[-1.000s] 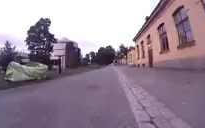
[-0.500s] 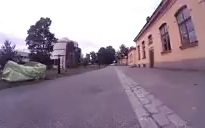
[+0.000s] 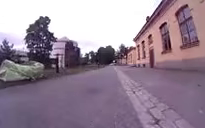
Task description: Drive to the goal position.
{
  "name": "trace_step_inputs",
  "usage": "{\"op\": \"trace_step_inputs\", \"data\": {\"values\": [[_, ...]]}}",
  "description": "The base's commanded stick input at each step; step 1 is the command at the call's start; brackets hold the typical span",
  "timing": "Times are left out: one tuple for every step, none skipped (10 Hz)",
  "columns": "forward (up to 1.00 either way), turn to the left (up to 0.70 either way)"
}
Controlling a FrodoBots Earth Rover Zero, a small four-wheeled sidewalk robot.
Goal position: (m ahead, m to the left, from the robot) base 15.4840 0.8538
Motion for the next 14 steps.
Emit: {"op": "trace_step_inputs", "data": {"values": [[0.45,-0.27],[0.45,-0.27],[0.45,-0.27],[0.45,-0.27],[0.45,-0.27],[0.45,-0.27],[0.45,-0.27],[0.45,-0.1],[0.45,0.0],[0.45,0.0],[0.45,0.0],[0.45,0.0],[0.45,0.0],[0.45,-0.24]]}}
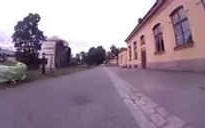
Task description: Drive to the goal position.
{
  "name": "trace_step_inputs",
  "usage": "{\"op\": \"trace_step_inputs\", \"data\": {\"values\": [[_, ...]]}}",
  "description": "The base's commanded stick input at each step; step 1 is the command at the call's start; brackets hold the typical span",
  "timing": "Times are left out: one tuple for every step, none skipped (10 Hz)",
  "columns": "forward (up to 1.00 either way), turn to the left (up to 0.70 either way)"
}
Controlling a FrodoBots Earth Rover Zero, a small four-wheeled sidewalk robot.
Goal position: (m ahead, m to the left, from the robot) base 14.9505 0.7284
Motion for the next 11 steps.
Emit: {"op": "trace_step_inputs", "data": {"values": [[0.45,-0.27],[0.45,-0.27],[0.45,-0.27],[0.45,-0.27],[0.45,-0.27],[0.45,-0.27],[0.45,-0.27],[0.45,-0.27],[0.45,-0.27],[0.45,-0.27],[0.45,-0.27]]}}
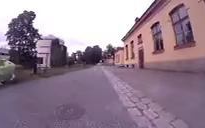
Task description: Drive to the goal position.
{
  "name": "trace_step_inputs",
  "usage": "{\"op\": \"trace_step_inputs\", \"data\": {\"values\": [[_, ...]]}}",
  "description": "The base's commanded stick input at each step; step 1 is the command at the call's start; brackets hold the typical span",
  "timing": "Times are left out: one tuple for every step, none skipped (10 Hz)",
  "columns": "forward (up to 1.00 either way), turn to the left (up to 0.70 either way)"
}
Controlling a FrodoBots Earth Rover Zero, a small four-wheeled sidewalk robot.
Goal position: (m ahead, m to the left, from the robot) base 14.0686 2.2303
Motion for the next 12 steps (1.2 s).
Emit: {"op": "trace_step_inputs", "data": {"values": [[0.45,-0.27],[0.45,-0.27],[0.45,-0.27],[0.45,-0.27],[0.45,-0.27],[0.45,-0.27],[0.45,-0.27],[0.45,-0.27],[0.45,-0.27],[0.45,-0.27],[0.45,-0.27],[0.45,-0.27]]}}
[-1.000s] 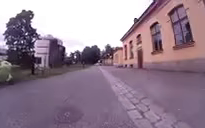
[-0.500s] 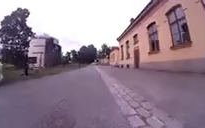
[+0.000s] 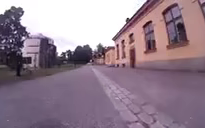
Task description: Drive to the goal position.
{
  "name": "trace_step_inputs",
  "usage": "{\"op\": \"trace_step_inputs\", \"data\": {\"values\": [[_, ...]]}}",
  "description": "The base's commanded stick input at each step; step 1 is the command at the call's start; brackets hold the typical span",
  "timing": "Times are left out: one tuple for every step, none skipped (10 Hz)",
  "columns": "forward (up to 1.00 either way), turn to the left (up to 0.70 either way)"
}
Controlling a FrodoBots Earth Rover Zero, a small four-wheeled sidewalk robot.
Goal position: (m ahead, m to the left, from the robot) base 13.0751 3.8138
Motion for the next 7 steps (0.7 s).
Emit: {"op": "trace_step_inputs", "data": {"values": [[0.45,-0.27],[0.45,-0.27],[0.45,-0.27],[0.45,-0.27],[0.45,-0.27],[0.45,-0.27],[0.45,-0.27]]}}
